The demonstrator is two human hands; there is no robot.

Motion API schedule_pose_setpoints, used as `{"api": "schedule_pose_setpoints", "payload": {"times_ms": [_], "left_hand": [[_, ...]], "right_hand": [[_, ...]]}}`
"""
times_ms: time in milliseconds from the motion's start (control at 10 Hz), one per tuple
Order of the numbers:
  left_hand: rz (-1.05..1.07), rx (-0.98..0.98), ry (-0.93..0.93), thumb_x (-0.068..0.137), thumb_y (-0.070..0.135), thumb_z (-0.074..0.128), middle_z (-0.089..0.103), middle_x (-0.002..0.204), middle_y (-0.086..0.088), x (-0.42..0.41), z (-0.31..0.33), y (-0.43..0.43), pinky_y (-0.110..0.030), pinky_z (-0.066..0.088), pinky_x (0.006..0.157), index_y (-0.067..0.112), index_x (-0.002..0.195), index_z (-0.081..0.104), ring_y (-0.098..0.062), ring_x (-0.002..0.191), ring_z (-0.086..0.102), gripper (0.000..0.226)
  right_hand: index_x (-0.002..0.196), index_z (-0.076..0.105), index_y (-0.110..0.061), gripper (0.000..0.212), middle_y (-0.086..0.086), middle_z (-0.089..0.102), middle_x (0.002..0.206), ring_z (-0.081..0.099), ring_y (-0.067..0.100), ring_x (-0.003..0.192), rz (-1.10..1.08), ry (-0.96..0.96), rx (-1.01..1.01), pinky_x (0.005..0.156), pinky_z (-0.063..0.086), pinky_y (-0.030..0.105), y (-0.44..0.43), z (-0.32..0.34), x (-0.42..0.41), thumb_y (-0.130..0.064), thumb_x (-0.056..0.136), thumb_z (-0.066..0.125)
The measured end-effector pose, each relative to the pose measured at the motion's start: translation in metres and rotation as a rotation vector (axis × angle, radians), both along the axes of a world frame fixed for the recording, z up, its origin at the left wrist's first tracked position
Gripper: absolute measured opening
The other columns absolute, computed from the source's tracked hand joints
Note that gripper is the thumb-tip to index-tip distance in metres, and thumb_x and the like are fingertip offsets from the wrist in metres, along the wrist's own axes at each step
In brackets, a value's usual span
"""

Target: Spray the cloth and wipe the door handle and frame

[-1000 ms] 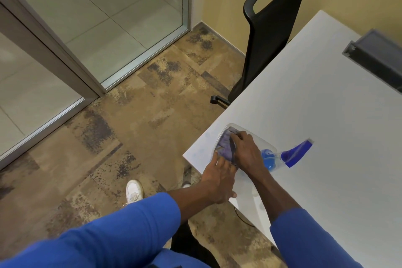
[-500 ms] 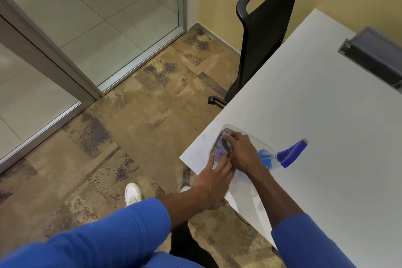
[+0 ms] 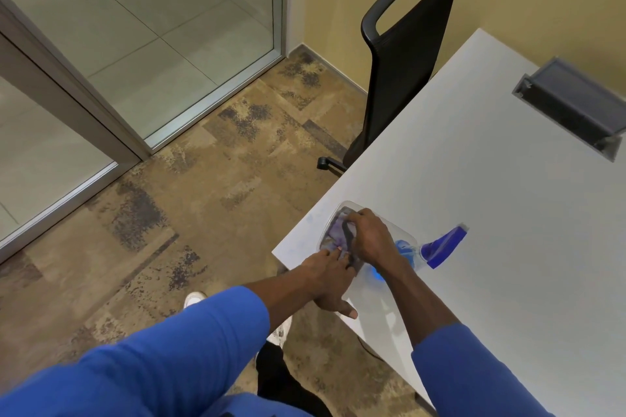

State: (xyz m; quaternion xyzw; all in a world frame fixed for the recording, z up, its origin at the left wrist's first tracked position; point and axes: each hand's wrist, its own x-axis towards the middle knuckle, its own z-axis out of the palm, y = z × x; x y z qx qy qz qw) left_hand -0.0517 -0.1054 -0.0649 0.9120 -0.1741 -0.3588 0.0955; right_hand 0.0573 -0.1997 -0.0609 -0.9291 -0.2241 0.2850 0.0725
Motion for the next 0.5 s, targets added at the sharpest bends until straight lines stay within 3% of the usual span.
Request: {"api": "schedule_pose_setpoints", "payload": {"times_ms": [100, 200, 300, 400, 500], "left_hand": [[0.050, -0.112, -0.056, 0.107, 0.074, 0.058, 0.030, 0.187, -0.018, -0.007, 0.006, 0.011, -0.055, 0.026, 0.141, 0.005, 0.178, 0.030, -0.043, 0.173, 0.028, 0.103], [0.241, -0.310, -0.110, 0.107, 0.057, 0.072, 0.054, 0.170, -0.013, -0.022, 0.010, 0.026, -0.048, 0.046, 0.126, 0.009, 0.166, 0.053, -0.034, 0.154, 0.051, 0.078], [0.399, -0.400, -0.175, 0.106, 0.044, 0.075, 0.062, 0.161, -0.004, -0.034, 0.020, 0.042, -0.045, 0.053, 0.118, 0.016, 0.153, 0.067, -0.025, 0.146, 0.057, 0.055], [0.453, -0.316, -0.298, 0.107, 0.037, 0.069, 0.074, 0.141, -0.004, -0.036, 0.030, 0.068, -0.043, 0.051, 0.112, 0.016, 0.134, 0.077, -0.027, 0.136, 0.062, 0.035], [0.612, -0.158, -0.437, 0.108, 0.039, 0.064, 0.082, 0.119, -0.002, -0.036, 0.043, 0.106, -0.037, 0.046, 0.100, 0.021, 0.116, 0.081, -0.029, 0.115, 0.071, 0.026]], "right_hand": [[0.145, 0.056, -0.013, 0.041, 0.016, 0.056, 0.146, 0.058, 0.036, 0.130, -0.110, -0.012, -0.020, 0.109, 0.048, 0.042, 0.005, 0.009, 0.000, -0.017, 0.105, 0.062], [0.153, 0.048, -0.017, 0.060, 0.007, 0.053, 0.156, 0.055, 0.023, 0.142, -0.170, 0.044, -0.096, 0.120, 0.040, 0.032, 0.018, 0.021, 0.001, -0.048, 0.104, 0.064], [0.150, 0.052, -0.019, 0.058, 0.008, 0.057, 0.153, 0.057, 0.024, 0.139, -0.183, 0.029, -0.036, 0.121, 0.042, 0.036, 0.028, 0.037, -0.005, -0.045, 0.102, 0.070], [0.143, 0.061, -0.023, 0.044, 0.008, 0.063, 0.144, 0.062, 0.025, 0.131, -0.139, -0.104, 0.106, 0.112, 0.052, 0.039, 0.045, 0.055, -0.019, -0.024, 0.101, 0.073], [0.139, 0.067, -0.023, 0.033, 0.008, 0.065, 0.142, 0.063, 0.026, 0.127, -0.159, -0.162, 0.240, 0.106, 0.053, 0.039, 0.064, 0.069, -0.026, -0.018, 0.106, 0.063]]}}
